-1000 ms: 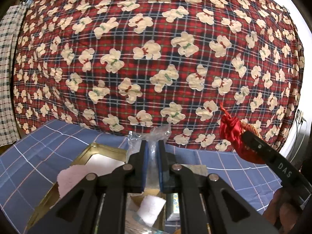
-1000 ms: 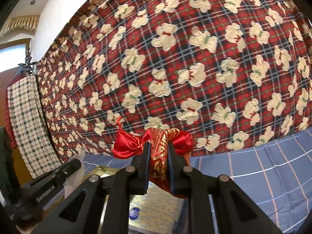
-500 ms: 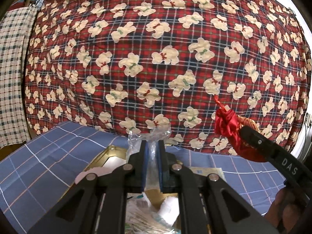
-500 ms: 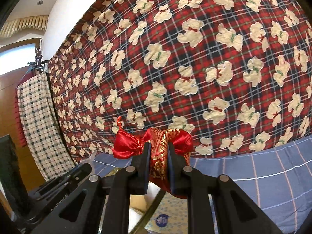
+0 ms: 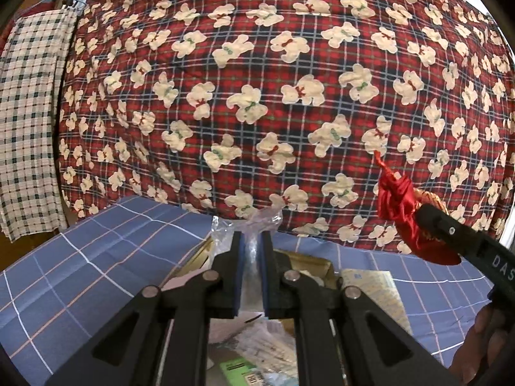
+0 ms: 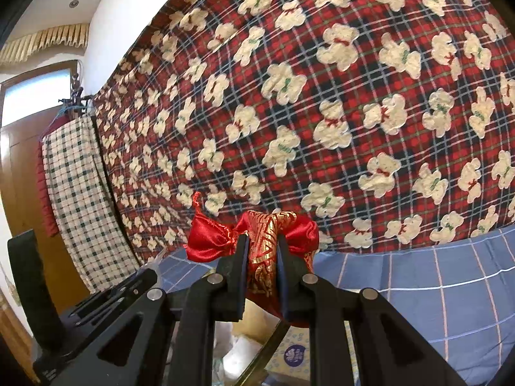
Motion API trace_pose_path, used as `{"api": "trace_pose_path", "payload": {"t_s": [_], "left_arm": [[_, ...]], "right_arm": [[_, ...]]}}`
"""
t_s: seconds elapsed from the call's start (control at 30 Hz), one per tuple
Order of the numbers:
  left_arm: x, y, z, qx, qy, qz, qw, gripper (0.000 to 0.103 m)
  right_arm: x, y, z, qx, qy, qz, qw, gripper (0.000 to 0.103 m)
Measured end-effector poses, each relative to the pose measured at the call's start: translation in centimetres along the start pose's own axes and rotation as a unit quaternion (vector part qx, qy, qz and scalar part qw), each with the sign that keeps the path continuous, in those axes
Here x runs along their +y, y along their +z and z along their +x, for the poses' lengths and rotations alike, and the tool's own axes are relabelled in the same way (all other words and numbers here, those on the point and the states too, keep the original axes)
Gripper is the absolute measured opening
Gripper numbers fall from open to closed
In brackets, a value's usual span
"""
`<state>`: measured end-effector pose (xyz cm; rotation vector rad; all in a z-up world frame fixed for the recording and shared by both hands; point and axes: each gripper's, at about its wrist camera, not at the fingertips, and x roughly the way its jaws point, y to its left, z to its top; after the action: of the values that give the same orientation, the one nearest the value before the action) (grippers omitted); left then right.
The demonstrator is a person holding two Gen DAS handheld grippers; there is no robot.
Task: Organize soft objects
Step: 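Lift and carry the red pouch with right tool and clear bag with left tool to tray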
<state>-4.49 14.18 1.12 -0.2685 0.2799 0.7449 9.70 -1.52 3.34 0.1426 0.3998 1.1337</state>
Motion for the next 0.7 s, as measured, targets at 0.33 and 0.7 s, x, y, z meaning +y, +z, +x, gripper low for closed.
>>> {"api": "trace_pose_path", "payload": {"t_s": [0.33,0.7], "left_arm": [[2.0,-1.1,-0.4,0.018,0.017,0.001,0.9997,0.006],[3.6,-2.1,0.5,0.053,0.026,-0.012,0.9982,0.006]], "right_arm": [[3.5,-1.9,1.5,0.051,0.034,-0.048,0.997,0.017],[4.4,-3.4,3.0,0.098,0.039,-0.065,0.992,0.017]]}}
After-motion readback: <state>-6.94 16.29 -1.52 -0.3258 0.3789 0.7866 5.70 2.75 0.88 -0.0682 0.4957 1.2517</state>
